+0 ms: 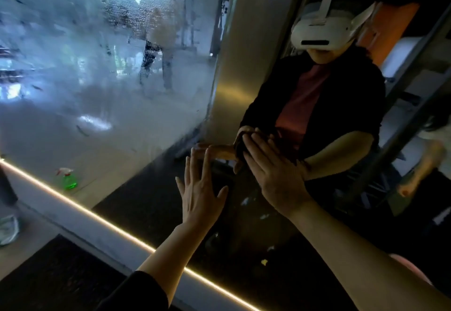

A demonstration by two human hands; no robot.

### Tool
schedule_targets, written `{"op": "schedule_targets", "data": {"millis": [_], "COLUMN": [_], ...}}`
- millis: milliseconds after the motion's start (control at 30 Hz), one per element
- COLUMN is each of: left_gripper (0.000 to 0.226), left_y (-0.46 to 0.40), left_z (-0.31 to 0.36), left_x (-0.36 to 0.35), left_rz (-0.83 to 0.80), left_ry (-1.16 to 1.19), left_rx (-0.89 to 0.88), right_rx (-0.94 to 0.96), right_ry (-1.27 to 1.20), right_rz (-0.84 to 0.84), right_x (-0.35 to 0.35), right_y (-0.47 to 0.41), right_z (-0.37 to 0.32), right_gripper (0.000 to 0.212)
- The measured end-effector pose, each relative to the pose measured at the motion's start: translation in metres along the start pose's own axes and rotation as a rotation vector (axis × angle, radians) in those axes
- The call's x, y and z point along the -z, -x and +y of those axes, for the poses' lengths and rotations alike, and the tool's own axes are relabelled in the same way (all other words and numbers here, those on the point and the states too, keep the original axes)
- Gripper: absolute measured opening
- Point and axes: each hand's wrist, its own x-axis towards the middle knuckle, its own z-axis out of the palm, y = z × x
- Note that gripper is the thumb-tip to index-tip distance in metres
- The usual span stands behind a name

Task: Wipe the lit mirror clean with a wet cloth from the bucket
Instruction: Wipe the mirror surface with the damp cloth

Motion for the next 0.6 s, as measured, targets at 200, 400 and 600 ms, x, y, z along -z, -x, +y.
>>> {"op": "schedule_targets", "data": {"millis": [200, 400, 600], "left_gripper": [0.102, 0.108, 0.107], "left_y": [0.002, 0.003, 0.017], "left_z": [0.0, 0.001, 0.003], "left_x": [0.001, -0.007, -0.015], "left_rz": [-0.051, -0.05, -0.107], "left_ry": [0.001, 0.003, -0.014], "left_rx": [-0.042, -0.04, -0.05], "right_rx": [0.312, -0.131, 0.147], "right_ry": [0.161, -0.069, 0.057], "right_rz": [-0.324, -0.005, -0.358], "right_x": [-0.017, 0.002, -0.018], "right_y": [0.102, 0.038, 0.12], "right_z": [-0.01, 0.004, -0.024], "right_gripper": [0.05, 0.043, 0.049]}}
